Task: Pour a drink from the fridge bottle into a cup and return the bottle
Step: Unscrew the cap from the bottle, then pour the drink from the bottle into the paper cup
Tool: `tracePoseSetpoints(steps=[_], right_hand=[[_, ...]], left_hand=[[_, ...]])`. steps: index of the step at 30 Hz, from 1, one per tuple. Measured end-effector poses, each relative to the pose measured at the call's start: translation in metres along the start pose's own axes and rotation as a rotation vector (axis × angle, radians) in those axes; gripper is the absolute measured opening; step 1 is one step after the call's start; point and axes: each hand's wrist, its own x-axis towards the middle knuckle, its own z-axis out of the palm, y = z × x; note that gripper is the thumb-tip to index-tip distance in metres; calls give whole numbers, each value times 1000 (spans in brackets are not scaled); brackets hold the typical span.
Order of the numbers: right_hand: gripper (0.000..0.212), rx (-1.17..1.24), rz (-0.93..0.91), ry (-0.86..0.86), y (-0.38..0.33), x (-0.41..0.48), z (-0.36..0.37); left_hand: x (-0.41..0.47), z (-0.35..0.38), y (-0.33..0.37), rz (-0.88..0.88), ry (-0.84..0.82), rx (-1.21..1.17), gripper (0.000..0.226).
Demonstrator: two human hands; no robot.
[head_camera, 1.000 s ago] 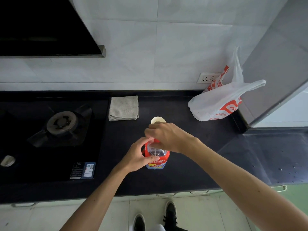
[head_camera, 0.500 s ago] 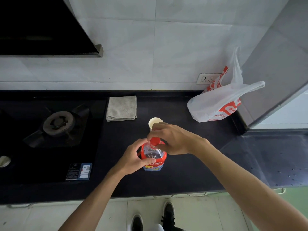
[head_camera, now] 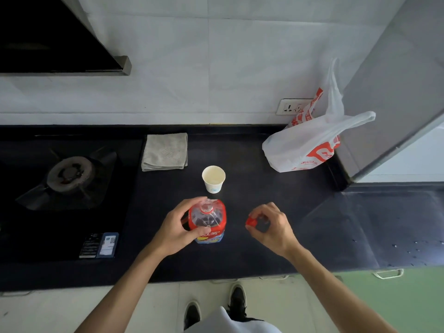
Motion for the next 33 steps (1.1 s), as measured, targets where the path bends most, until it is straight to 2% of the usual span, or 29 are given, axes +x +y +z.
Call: tracePoseSetpoints(steps=[6, 11, 16, 33], right_hand=[[14, -49, 107, -141, 53, -13, 2], [14, -110, 34, -219, 73, -15, 6], [16, -139, -13, -224, 88, -14, 5], [25, -169, -40, -272, 107, -13, 11]], left_hand=[[-2, 3, 1, -52, 15, -39, 71], [-4, 7, 5, -83, 37, -49, 72], [-5, 9, 11, -92, 51, -56, 78], [-7, 17, 12, -122, 98, -48, 78]])
